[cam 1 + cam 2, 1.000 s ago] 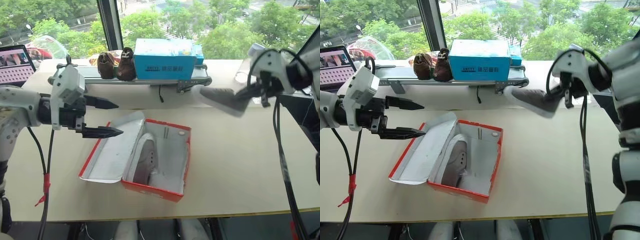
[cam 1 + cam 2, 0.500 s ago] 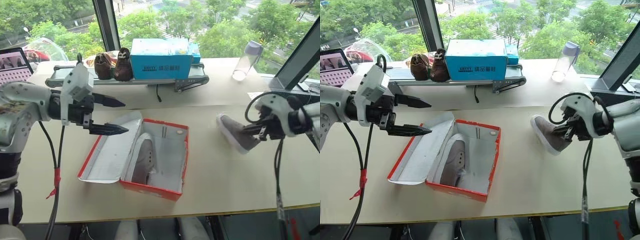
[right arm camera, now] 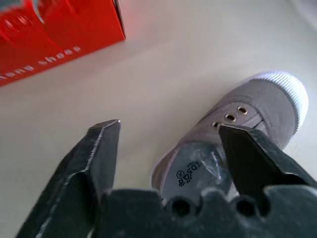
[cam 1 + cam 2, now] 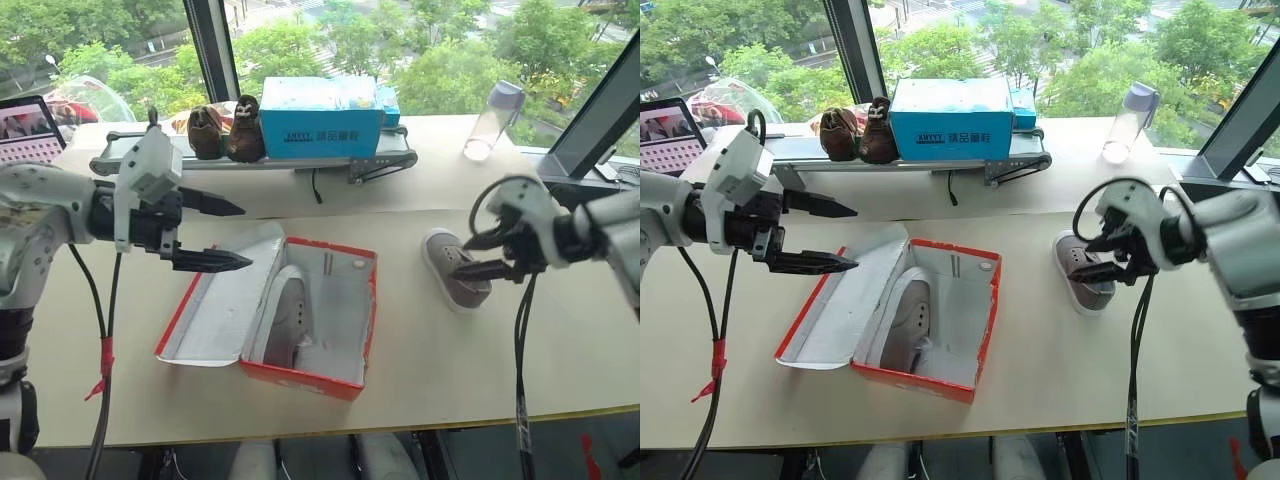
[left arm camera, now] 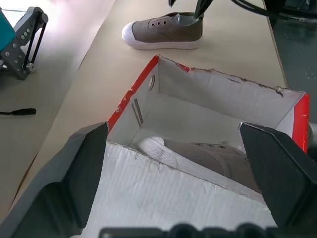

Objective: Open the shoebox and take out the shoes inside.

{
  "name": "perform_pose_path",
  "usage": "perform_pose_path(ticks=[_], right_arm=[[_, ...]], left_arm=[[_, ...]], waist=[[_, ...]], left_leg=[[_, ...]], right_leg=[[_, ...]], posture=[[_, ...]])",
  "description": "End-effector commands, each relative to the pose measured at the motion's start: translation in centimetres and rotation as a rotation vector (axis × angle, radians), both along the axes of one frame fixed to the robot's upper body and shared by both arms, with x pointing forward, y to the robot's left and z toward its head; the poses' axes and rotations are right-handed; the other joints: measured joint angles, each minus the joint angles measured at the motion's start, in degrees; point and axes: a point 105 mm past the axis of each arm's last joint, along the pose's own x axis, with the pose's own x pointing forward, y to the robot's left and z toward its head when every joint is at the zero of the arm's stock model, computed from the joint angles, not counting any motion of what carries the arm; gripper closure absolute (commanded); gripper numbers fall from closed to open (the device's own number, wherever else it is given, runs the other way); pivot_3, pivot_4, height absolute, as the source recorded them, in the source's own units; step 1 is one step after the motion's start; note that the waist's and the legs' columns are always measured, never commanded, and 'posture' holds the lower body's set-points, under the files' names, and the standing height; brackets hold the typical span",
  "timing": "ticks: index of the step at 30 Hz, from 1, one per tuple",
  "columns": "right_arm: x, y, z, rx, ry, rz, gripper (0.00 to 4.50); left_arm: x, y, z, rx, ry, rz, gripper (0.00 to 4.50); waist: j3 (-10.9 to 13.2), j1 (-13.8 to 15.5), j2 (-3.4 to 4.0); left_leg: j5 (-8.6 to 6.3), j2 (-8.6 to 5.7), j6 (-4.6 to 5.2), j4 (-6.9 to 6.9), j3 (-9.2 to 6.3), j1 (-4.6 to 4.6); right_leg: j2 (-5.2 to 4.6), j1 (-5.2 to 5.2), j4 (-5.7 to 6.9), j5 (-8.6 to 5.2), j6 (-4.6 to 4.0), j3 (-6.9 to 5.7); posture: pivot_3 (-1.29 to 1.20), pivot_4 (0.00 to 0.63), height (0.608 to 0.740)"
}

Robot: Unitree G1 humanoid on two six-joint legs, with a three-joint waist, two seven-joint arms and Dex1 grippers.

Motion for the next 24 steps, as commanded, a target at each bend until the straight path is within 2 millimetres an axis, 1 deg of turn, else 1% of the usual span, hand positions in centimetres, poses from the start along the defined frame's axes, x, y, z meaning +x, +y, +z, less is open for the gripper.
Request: perform_pose_path(ticks=[1,3,6,7,8,9,10,11,13,14,15,16,17,18,19,21,22,24], right_arm=[[-1.6,4.1,4.6,0.120,-0.099,0.193,0.07],[-2.0,6.8,5.2,0.198,-0.096,0.284,0.07],[-1.9,10.1,4.3,0.319,-0.053,0.354,0.07],[-1.9,10.8,4.1,0.352,-0.040,0.358,0.07],[-1.9,11.4,4.0,0.444,0.022,0.342,0.07],[-2.2,12.1,4.3,0.578,0.124,0.335,0.07],[-2.7,12.5,4.3,0.670,0.226,0.334,0.07],[-3.2,12.9,4.0,0.711,0.296,0.341,0.07],[-4.1,13.2,3.2,0.702,0.330,0.346,0.07],[-4.3,13.4,2.2,0.700,0.359,0.333,0.07],[-4.3,13.6,1.2,0.665,0.350,0.292,0.07],[-4.4,13.5,-0.1,0.582,0.343,0.247,0.07],[-5.0,13.5,-1.1,0.529,0.389,0.254,0.07],[-5.5,13.4,-1.5,0.539,0.466,0.268,0.07],[-5.8,13.3,-1.5,0.563,0.526,0.281,0.07],[-7.5,12.9,-1.1,0.549,0.772,0.351,0.07],[-7.8,12.8,-0.8,0.544,0.868,0.350,0.07],[-7.5,13.1,-0.9,0.547,0.967,0.300,0.07]], left_arm=[[-0.6,0.5,1.2,0.001,-0.048,0.017,0.00],[-0.6,0.7,1.1,0.000,-0.049,0.028,0.00],[-0.5,0.9,1.2,-0.004,-0.062,0.051,0.00],[-0.4,1.0,1.2,-0.005,-0.066,0.055,0.00],[-0.5,1.0,1.2,-0.009,-0.068,0.060,0.00],[-0.5,1.0,1.2,-0.010,-0.067,0.063,0.00],[-0.6,1.1,1.1,-0.011,-0.065,0.066,0.00],[-0.7,1.1,1.1,-0.011,-0.064,0.067,0.00],[-0.7,1.2,1.0,-0.011,-0.061,0.071,0.00],[-0.6,1.2,0.9,-0.012,-0.060,0.073,0.00],[-0.6,1.2,0.8,-0.013,-0.058,0.073,0.00],[-0.5,1.2,0.7,-0.013,-0.058,0.073,0.00],[-0.4,1.2,0.7,-0.014,-0.057,0.071,0.00],[-0.4,1.1,0.6,-0.017,-0.055,0.066,0.00],[-0.4,1.0,0.5,-0.020,-0.054,0.062,0.00],[-0.3,0.8,0.4,-0.025,-0.052,0.055,0.00],[-0.2,0.7,0.3,-0.026,-0.050,0.051,0.00],[-0.1,0.6,0.2,-0.028,-0.049,0.046,0.00]], waist=[[0.0,-0.1,-0.01],[0.0,-0.2,-0.04],[-0.1,0.0,-0.10],[-0.1,0.1,-0.11],[0.0,0.2,-0.12],[0.0,0.3,-0.12],[0.0,0.4,-0.15],[0.0,0.6,-0.15],[0.0,1.2,-0.14],[0.0,1.6,-0.15],[-0.1,1.8,-0.18],[-0.1,1.9,-0.21],[-0.1,2.0,-0.21],[-0.1,1.9,-0.21],[-0.1,1.7,-0.23],[0.0,1.6,-0.21],[0.0,1.5,-0.19],[0.0,0.9,-0.22]], left_leg=[[0.00,0.02,0.00,-0.02,0.00,0.02],[0.00,0.04,0.00,-0.03,0.00,0.04],[0.00,0.04,0.00,-0.03,-0.03,0.05],[0.00,0.04,0.00,-0.02,-0.03,0.07],[0.00,0.03,0.00,0.00,-0.05,0.00],[0.00,0.03,0.00,0.03,-0.06,-0.03],[0.00,0.02,0.00,0.03,-0.08,-0.09],[0.00,0.02,0.00,0.04,-0.13,-0.14],[0.00,-0.01,0.00,0.07,-0.21,-0.26],[0.00,-0.02,0.00,0.11,-0.24,-0.31],[0.00,-0.02,0.00,0.14,-0.24,-0.33],[0.00,-0.02,0.00,0.16,-0.26,-0.34],[0.00,-0.02,0.00,0.19,-0.27,-0.34],[0.00,-0.02,0.00,0.25,-0.27,-0.35],[0.00,-0.03,0.00,0.32,-0.26,-0.35],[0.00,-0.02,0.00,0.36,-0.26,-0.31],[0.00,-0.02,0.01,0.40,-0.25,-0.28],[-0.01,0.01,0.03,0.39,-0.21,-0.21]], right_leg=[[0.02,0.00,0.00,-0.01,-0.01,-0.01],[0.04,0.02,0.00,-0.01,-0.01,-0.01],[0.04,0.08,0.00,0.00,-0.01,-0.02],[0.04,0.12,0.00,0.00,-0.01,-0.02],[0.04,0.08,0.00,0.01,-0.01,-0.03],[0.04,0.07,0.03,0.01,-0.01,-0.03],[0.04,0.02,0.02,0.02,-0.01,-0.04],[0.04,0.02,0.04,0.03,-0.03,-0.08],[0.03,-0.02,0.05,0.14,-0.18,-0.13],[0.02,-0.04,0.03,0.25,-0.34,-0.16],[0.01,-0.03,0.01,0.25,-0.36,-0.19],[0.01,0.00,-0.02,0.22,-0.31,-0.22],[0.02,0.03,-0.03,0.16,-0.20,-0.22],[0.01,0.03,-0.02,0.05,-0.01,-0.21],[0.01,0.04,-0.01,0.05,0.01,-0.19],[0.01,0.09,-0.02,0.08,0.02,-0.17],[0.01,0.12,-0.01,0.09,0.02,-0.14],[0.03,0.19,-0.05,0.09,0.01,-0.12]], posture=[[0.00,0.150,0.740],[0.00,0.150,0.740],[0.00,0.150,0.740],[0.00,0.150,0.740],[0.00,0.150,0.740],[0.00,0.150,0.740],[0.00,0.150,0.740],[0.00,0.150,0.740],[0.00,0.150,0.740],[0.00,0.150,0.740],[0.00,0.150,0.740],[0.00,0.150,0.740],[0.00,0.150,0.740],[0.00,0.150,0.740],[0.00,0.150,0.740],[0.00,0.150,0.740],[0.00,0.150,0.740],[0.00,0.150,0.740]])
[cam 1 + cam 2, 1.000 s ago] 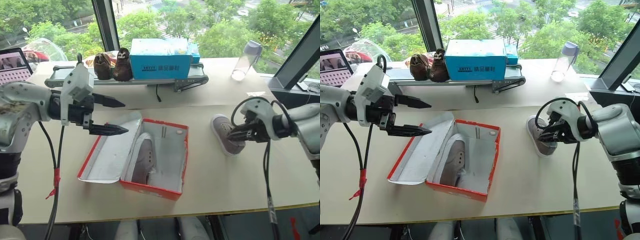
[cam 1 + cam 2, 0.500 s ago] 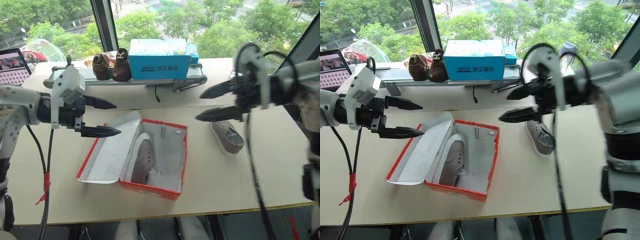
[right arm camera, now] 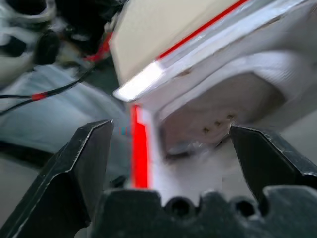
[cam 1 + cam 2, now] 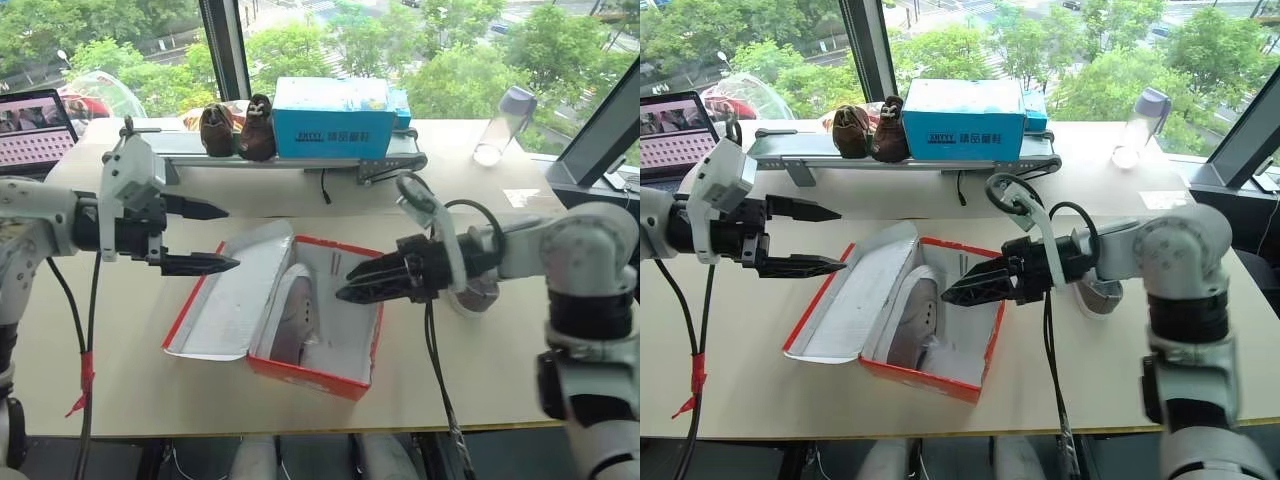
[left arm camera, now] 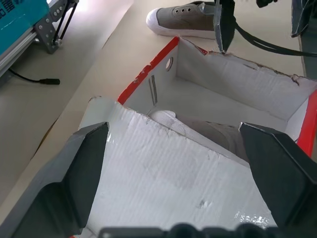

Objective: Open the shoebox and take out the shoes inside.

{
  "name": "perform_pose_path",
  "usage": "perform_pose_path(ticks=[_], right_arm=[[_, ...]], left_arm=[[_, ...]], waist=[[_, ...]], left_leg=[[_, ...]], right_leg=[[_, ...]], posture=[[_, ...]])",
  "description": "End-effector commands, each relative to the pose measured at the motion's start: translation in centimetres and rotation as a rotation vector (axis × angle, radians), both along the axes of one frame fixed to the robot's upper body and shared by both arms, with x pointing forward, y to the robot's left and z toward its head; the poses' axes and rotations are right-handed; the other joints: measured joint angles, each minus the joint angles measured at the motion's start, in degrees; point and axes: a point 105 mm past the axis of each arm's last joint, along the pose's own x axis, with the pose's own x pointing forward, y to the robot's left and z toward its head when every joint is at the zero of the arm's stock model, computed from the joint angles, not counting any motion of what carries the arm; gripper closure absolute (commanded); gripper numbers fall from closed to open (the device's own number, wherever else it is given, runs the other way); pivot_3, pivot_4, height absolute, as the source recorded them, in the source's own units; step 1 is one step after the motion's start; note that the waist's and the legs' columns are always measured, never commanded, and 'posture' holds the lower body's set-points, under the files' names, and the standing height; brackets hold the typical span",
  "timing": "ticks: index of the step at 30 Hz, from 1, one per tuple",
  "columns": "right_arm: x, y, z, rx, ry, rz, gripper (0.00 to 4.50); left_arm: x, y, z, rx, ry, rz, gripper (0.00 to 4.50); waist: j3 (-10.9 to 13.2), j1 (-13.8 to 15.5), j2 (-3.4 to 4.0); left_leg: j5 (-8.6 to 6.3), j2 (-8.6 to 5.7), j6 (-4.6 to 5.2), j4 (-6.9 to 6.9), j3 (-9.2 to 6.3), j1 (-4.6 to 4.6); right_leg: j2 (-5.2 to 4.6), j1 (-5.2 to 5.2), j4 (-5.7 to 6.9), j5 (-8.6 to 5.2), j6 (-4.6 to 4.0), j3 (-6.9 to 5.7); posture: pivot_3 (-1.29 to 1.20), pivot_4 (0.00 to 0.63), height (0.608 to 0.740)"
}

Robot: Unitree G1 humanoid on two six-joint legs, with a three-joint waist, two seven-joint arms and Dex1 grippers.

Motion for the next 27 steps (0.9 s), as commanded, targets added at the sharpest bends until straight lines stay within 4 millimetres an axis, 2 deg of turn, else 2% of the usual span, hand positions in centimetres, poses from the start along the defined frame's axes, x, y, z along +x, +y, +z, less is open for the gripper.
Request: perform_pose_path(ticks=[1,7,10,16,21,27], right_arm=[[-0.6,1.3,0.7,0.029,0.189,0.049,0.07],[0.2,3.5,-1.9,-0.019,0.301,0.039,0.07],[1.4,5.3,-2.8,-0.005,0.354,0.003,0.07],[2.1,7.6,-4.5,-0.019,0.372,-0.051,0.07],[1.6,7.5,-5.7,-0.056,0.380,-0.051,0.07],[1.2,6.6,-5.8,-0.083,0.365,-0.035,0.07]], left_arm=[[0.0,-0.4,0.8,-0.005,-0.044,-0.022,0.00],[0.1,-0.6,1.0,-0.004,-0.043,-0.029,0.00],[0.0,-0.4,1.0,0.002,-0.043,-0.025,0.00],[-0.3,-0.2,1.2,0.009,-0.042,-0.013,0.00],[-0.6,0.3,1.3,0.023,-0.034,0.006,0.00],[-0.7,0.3,1.2,0.022,-0.028,0.010,0.00]], waist=[[0.0,-0.6,-0.02],[0.0,-1.1,-0.09],[0.0,-1.0,-0.09],[0.0,-0.9,-0.09],[0.0,-0.9,-0.09],[-0.1,-0.9,-0.09]], left_leg=[[-0.02,0.02,0.03,-0.01,-0.01,0.04],[-0.14,0.05,0.25,0.01,-0.04,-0.09],[-0.14,0.05,0.25,0.09,-0.08,-0.18],[-0.14,0.04,0.25,0.11,-0.10,-0.19],[-0.14,0.04,0.25,0.12,-0.11,-0.21],[-0.14,0.05,0.25,0.11,-0.11,-0.18]], right_leg=[[0.02,0.02,0.00,0.00,-0.02,0.01],[0.11,-0.10,0.03,-0.03,-0.05,0.05],[0.12,-0.13,0.03,-0.01,-0.03,0.02],[0.11,-0.11,0.02,0.01,0.01,0.00],[0.11,-0.10,0.01,0.01,0.01,0.00],[0.11,-0.08,0.01,0.01,0.02,-0.01]], posture=[[0.00,0.150,0.740],[0.00,0.150,0.740],[0.00,0.150,0.740],[0.00,0.150,0.740],[0.00,0.150,0.740],[0.00,0.150,0.740]])
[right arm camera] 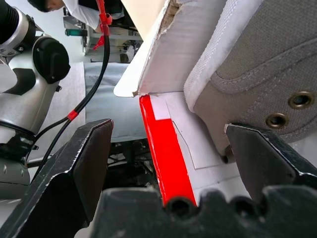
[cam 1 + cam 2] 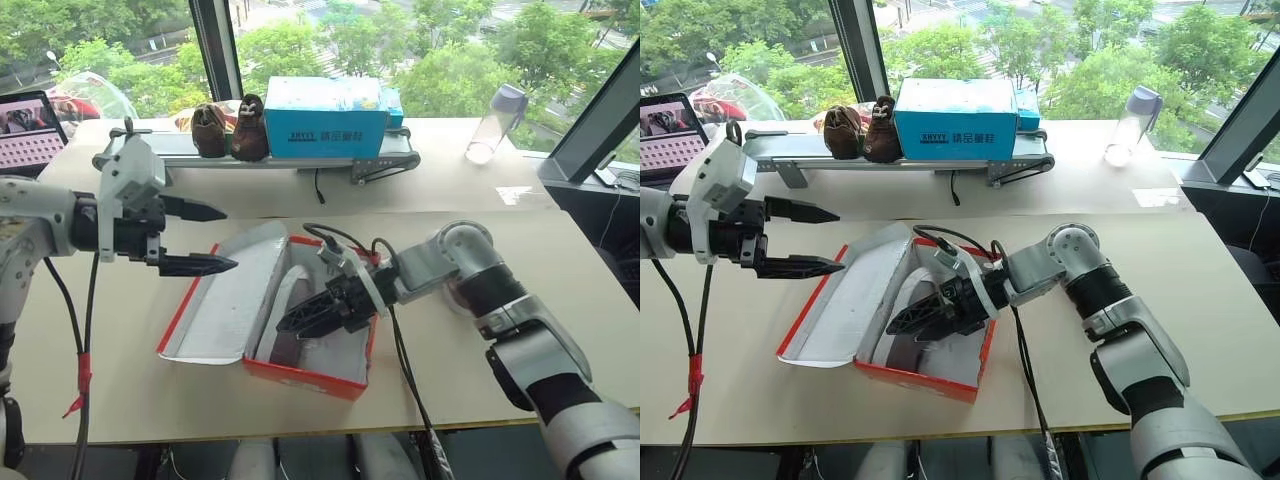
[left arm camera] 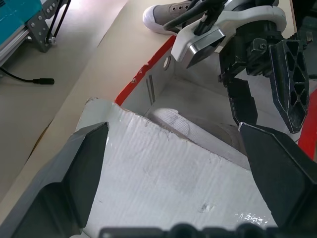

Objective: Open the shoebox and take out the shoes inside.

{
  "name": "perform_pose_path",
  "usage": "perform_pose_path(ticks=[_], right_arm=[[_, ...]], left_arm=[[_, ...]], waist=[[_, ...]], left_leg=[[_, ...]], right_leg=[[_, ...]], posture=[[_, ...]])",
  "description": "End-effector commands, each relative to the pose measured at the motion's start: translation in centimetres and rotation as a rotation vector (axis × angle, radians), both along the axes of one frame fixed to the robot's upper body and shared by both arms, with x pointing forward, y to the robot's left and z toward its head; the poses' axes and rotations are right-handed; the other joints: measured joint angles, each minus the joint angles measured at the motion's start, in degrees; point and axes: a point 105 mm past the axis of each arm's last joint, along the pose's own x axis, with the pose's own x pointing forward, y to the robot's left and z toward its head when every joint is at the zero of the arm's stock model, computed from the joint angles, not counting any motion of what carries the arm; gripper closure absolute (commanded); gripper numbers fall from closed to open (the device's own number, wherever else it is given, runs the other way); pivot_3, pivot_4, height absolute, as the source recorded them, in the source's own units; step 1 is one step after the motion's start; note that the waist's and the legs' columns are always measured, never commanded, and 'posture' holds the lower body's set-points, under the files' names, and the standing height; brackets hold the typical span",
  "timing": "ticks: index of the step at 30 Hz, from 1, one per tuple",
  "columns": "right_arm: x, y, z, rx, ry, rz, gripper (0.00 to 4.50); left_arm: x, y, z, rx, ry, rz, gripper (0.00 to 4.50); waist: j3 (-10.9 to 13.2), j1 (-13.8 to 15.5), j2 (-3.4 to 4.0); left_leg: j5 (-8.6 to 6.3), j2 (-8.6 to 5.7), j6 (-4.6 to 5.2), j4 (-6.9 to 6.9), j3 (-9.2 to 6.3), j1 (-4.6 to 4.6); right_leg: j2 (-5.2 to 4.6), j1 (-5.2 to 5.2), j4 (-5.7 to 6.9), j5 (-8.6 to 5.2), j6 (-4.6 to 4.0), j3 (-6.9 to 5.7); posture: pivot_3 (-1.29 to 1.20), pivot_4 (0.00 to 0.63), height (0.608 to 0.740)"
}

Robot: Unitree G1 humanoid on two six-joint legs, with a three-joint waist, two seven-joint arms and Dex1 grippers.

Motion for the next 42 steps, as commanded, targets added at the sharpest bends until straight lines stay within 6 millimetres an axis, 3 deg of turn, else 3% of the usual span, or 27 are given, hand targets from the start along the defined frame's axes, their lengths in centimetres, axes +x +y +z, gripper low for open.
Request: perform_pose_path(ticks=[1,5,11,16,25,29,38,39,42], right_arm=[[-0.3,-0.7,1.2,0.026,-0.025,0.026,0.07],[-0.2,-1.4,1.3,0.011,-0.037,0.018,0.07],[-0.6,-1.2,-0.5,-0.002,-0.034,-0.020,0.07],[-0.3,0.5,-1.7,0.025,-0.029,-0.104,0.07],[-0.3,4.0,-1.8,0.067,-0.053,-0.216,0.07],[-0.3,4.4,-1.8,0.064,-0.062,-0.259,1.12],[0.3,4.7,-1.2,0.047,-0.092,-0.299,4.24],[0.3,4.8,-1.1,0.046,-0.095,-0.298,4.48],[0.4,4.6,-0.9,0.042,-0.112,-0.288,4.48]], left_arm=[[-0.5,0.0,1.2,0.002,-0.049,-0.006,0.00],[-0.5,-0.1,1.2,-0.001,-0.048,-0.007,0.00],[-0.5,0.0,1.4,0.003,-0.046,-0.008,0.00],[-0.6,0.1,1.5,0.013,-0.043,-0.010,0.00],[-0.7,0.3,1.9,0.026,-0.047,-0.005,0.00],[-0.8,0.4,1.9,0.029,-0.050,-0.001,0.00],[-0.8,0.4,1.9,0.030,-0.054,-0.002,0.00],[-0.8,0.4,1.9,0.030,-0.054,-0.002,0.00],[-0.8,0.4,1.9,0.029,-0.055,-0.003,0.00]], waist=[[0.0,0.0,0.00],[0.0,0.0,0.00],[0.0,0.0,-0.01],[0.0,-0.1,-0.01],[0.0,-0.2,-0.02],[0.0,-0.1,-0.02],[0.0,-0.2,-0.02],[0.0,-0.2,-0.02],[0.0,-0.1,-0.02]], left_leg=[[0.00,0.00,0.00,0.00,0.00,0.00],[0.00,0.00,0.00,-0.01,0.00,-0.01],[-0.01,0.00,0.01,-0.02,0.00,-0.01],[-0.01,0.01,0.01,-0.01,0.00,0.01],[-0.01,0.05,0.01,-0.02,-0.01,0.02],[-0.01,0.05,0.01,-0.02,-0.01,0.00],[-0.01,0.05,0.01,-0.04,-0.03,0.01],[-0.01,0.05,0.01,-0.04,-0.03,0.01],[-0.01,0.05,0.01,-0.04,-0.03,0.00]], right_leg=[[0.00,0.00,-0.01,0.00,0.00,0.00],[0.00,-0.01,-0.03,0.00,0.00,0.00],[0.00,0.00,-0.06,0.00,0.00,0.01],[0.01,0.01,-0.02,0.00,0.00,0.02],[0.04,0.01,-0.02,0.00,0.00,0.01],[0.03,0.01,-0.05,0.00,0.00,0.01],[0.04,0.01,-0.07,0.00,0.00,0.01],[0.04,0.01,-0.08,0.00,0.00,0.01],[0.04,0.01,-0.08,0.00,0.00,0.01]], posture=[[0.00,0.150,0.740],[0.00,0.150,0.740],[0.00,0.150,0.740],[0.00,0.150,0.740],[0.00,0.150,0.740],[0.00,0.150,0.740],[0.00,0.150,0.740],[0.00,0.150,0.740],[0.00,0.150,0.740]])
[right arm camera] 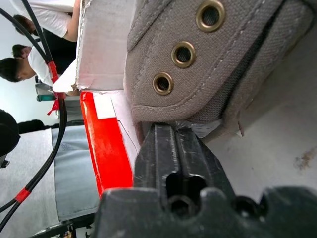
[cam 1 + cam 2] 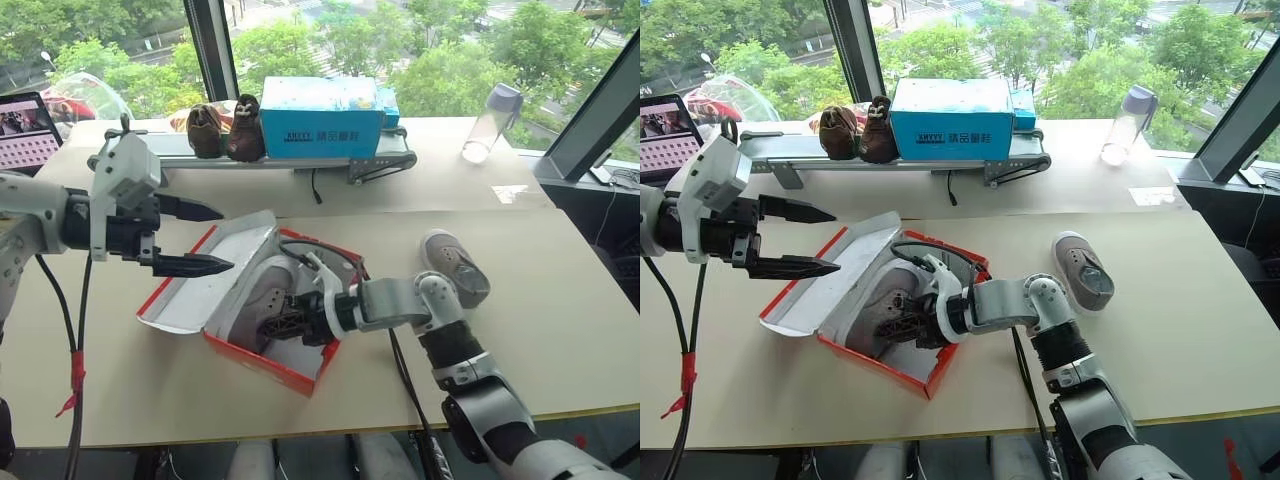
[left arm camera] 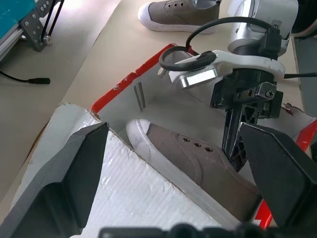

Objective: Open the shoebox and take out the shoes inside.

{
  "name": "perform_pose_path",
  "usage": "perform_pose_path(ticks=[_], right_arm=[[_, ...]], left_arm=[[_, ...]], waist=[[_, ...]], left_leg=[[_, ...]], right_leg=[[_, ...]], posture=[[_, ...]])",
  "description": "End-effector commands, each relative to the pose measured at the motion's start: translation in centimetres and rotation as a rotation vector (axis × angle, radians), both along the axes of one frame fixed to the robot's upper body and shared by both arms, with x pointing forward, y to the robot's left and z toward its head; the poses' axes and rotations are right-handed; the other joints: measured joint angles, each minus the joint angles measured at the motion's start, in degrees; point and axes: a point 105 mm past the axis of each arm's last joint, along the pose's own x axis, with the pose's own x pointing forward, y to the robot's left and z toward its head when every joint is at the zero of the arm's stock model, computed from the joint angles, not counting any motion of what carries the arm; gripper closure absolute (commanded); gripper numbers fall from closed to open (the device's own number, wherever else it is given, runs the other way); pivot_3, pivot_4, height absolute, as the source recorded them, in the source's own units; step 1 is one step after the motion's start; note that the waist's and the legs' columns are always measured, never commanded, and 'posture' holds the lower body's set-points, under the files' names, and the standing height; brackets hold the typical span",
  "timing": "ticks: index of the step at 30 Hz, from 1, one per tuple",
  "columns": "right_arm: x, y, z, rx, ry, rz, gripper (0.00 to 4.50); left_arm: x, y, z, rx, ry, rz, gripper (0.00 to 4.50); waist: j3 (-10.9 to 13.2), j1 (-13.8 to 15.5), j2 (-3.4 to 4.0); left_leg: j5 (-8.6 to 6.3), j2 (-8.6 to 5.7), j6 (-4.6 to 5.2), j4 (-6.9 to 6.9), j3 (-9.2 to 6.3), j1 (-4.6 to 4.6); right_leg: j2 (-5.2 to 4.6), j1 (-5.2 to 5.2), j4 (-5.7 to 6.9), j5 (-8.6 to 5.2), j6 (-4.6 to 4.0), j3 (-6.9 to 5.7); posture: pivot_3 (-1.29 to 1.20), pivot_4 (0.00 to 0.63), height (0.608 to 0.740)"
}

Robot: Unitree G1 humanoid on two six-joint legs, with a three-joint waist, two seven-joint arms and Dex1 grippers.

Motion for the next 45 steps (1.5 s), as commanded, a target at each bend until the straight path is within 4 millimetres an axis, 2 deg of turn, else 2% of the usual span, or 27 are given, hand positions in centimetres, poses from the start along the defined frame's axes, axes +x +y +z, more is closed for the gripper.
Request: perform_pose_path(ticks=[1,11,23,30,35,39,42,45], right_arm=[[0.2,-0.1,2.2,0.049,-0.066,0.020,4.48],[1.4,-2.2,8.5,0.139,-0.258,0.103,4.48],[1.7,-5.1,11.5,0.088,-0.373,0.147,4.48],[1.5,-8.6,16.3,0.044,-0.510,0.164,4.48],[1.7,-11.0,18.5,-0.053,-0.612,0.132,4.48],[2.2,-13.4,18.4,-0.198,-0.701,0.076,4.48],[3.1,-16.0,16.7,-0.381,-0.789,0.055,4.48],[3.6,-17.9,15.6,-0.481,-0.833,0.101,4.48]], left_arm=[[-0.3,0.1,1.4,0.006,-0.057,0.003,0.00],[0.1,-0.2,1.0,-0.002,-0.058,-0.005,0.00],[0.4,-0.5,0.8,-0.009,-0.060,-0.018,0.00],[0.7,-0.7,0.4,-0.017,-0.055,-0.025,0.00],[1.0,-1.0,0.1,-0.026,-0.055,-0.036,0.00],[1.3,-1.2,-0.1,-0.036,-0.057,-0.047,0.00],[1.3,-1.5,-0.3,-0.043,-0.058,-0.055,0.00],[1.4,-1.6,-0.6,-0.045,-0.056,-0.058,0.00]], waist=[[0.0,0.0,0.00],[0.0,0.0,0.01],[0.0,0.1,0.01],[0.0,0.4,0.02],[0.0,0.5,0.02],[0.0,0.9,0.03],[0.0,1.5,0.04],[0.0,1.5,0.04]], left_leg=[[0.00,0.00,0.00,0.00,0.00,0.00],[0.00,0.00,0.00,-0.04,0.00,-0.02],[0.00,-0.02,0.00,-0.03,0.00,-0.14],[0.00,-0.04,0.00,0.00,0.00,-0.43],[0.00,-0.04,0.00,0.00,0.01,-0.57],[0.00,-0.04,0.00,0.01,0.03,-0.68],[0.00,-0.06,0.00,0.04,0.04,-0.78],[0.00,-0.05,0.00,0.04,0.06,-0.81]], right_leg=[[0.00,0.00,0.00,0.00,0.00,0.00],[0.00,-0.01,-0.08,0.00,0.00,-0.01],[0.00,-0.09,-0.11,0.00,0.00,0.00],[-0.01,-0.34,-0.14,0.04,0.02,0.00],[-0.01,-0.53,-0.13,0.05,0.02,0.02],[-0.01,-0.65,-0.09,0.05,0.01,0.03],[-0.03,-0.75,-0.10,0.05,0.02,0.03],[-0.04,-0.78,-0.16,0.04,0.03,0.03]], posture=[[0.00,0.150,0.740],[0.00,0.150,0.740],[0.00,0.150,0.740],[0.00,0.150,0.740],[0.00,0.150,0.740],[0.00,0.150,0.740],[0.00,0.150,0.740],[0.00,0.150,0.740]])
